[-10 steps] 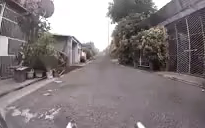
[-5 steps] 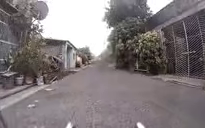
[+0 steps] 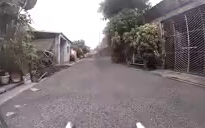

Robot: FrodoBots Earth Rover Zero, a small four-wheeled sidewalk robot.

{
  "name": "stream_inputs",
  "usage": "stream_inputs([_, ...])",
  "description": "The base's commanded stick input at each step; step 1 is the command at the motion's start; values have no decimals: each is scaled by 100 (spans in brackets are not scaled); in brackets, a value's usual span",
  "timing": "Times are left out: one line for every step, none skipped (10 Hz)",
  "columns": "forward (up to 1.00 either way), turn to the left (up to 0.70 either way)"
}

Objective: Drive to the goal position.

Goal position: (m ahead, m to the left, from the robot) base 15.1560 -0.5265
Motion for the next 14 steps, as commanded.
stream_inputs([70,-14])
stream_inputs([70,-14])
stream_inputs([70,-14])
stream_inputs([70,-14])
stream_inputs([70,-14])
stream_inputs([70,-14])
stream_inputs([70,-14])
stream_inputs([70,-14])
stream_inputs([70,-14])
stream_inputs([70,-14])
stream_inputs([70,-11])
stream_inputs([70,-3])
stream_inputs([70,-2])
stream_inputs([70,-1])
